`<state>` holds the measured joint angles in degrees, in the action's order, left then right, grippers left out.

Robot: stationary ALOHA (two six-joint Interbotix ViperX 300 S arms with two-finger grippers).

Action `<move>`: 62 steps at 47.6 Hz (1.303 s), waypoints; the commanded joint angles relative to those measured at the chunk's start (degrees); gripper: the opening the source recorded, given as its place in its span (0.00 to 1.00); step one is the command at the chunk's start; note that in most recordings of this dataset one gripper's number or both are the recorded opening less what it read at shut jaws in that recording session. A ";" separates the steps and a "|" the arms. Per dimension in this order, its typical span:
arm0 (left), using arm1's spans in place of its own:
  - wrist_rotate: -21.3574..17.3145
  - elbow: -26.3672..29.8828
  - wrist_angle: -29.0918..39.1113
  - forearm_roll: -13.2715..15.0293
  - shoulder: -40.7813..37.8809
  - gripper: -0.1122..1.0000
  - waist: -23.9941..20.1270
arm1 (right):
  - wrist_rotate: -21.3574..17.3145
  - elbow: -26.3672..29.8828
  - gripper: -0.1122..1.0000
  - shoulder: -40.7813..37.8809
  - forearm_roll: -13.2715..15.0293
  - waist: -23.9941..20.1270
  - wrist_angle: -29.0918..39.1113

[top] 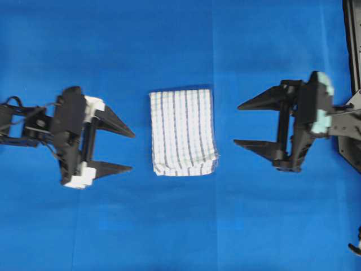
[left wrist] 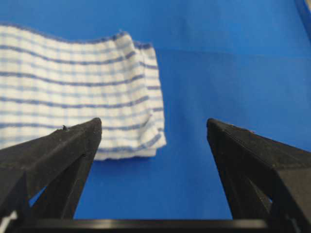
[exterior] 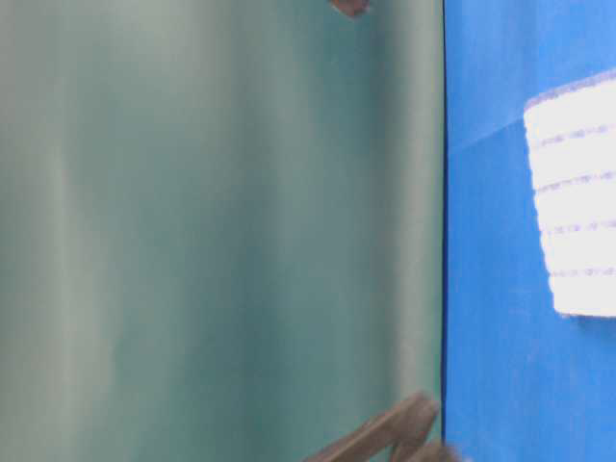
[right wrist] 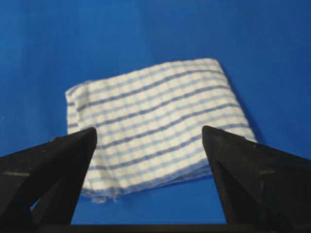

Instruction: Fold the blue towel.

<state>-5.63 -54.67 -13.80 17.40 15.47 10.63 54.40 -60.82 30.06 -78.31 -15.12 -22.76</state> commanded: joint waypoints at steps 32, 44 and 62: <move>-2.37 -18.11 -1.32 -0.18 29.79 0.93 -0.70 | 7.73 -13.80 0.87 21.71 0.18 -0.09 -2.46; -4.13 -24.17 -1.32 -0.26 37.18 0.93 -0.70 | 7.47 -17.40 0.87 22.24 0.00 -0.09 -3.60; -5.27 -28.04 -0.79 -0.18 42.28 0.93 -1.58 | 7.21 -17.84 0.87 21.97 -0.09 -0.09 -4.04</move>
<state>-10.81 -83.06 -14.50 17.31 57.74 9.76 61.79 -79.28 52.47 -78.49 -15.12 -26.37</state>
